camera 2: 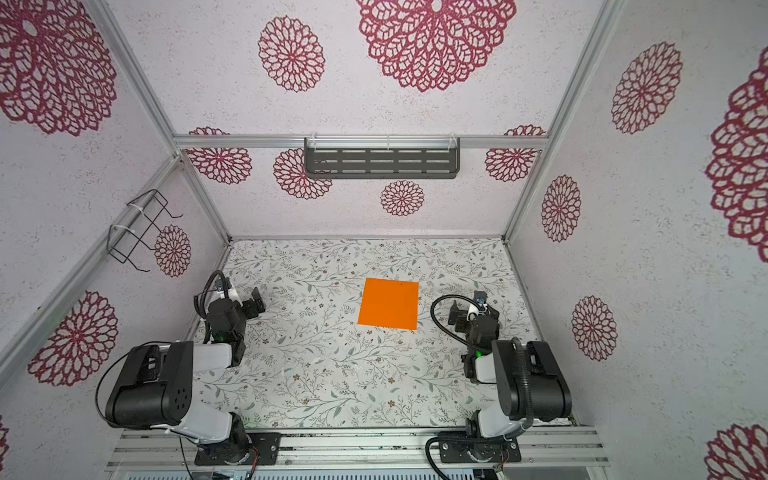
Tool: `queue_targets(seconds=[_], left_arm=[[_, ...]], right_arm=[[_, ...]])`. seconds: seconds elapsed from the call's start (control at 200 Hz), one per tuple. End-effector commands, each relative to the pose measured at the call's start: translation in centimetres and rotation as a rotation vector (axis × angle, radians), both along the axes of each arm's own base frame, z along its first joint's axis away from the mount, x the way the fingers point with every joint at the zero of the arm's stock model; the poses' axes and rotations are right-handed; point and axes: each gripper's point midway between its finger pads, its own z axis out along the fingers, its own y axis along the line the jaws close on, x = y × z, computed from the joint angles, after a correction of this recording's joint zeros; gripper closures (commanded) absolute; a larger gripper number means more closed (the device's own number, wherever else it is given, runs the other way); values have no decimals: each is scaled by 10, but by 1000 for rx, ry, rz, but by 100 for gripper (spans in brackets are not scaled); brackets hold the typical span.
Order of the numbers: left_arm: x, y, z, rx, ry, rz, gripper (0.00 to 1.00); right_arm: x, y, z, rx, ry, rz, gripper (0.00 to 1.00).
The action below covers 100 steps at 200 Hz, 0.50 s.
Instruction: Fold a paper plane with a square sheet of paper (pick it up from the middle)
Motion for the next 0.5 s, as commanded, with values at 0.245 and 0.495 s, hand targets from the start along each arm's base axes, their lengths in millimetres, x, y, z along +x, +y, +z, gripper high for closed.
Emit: queue_targets(seconds=[0.245, 0.495], left_arm=[[1, 2, 1, 3, -7, -4, 3], [2, 2, 1, 0, -5, -6, 3]], right_arm=[[5, -1, 13, 4, -47, -2, 1], [6, -1, 12, 6, -43, -1, 1]])
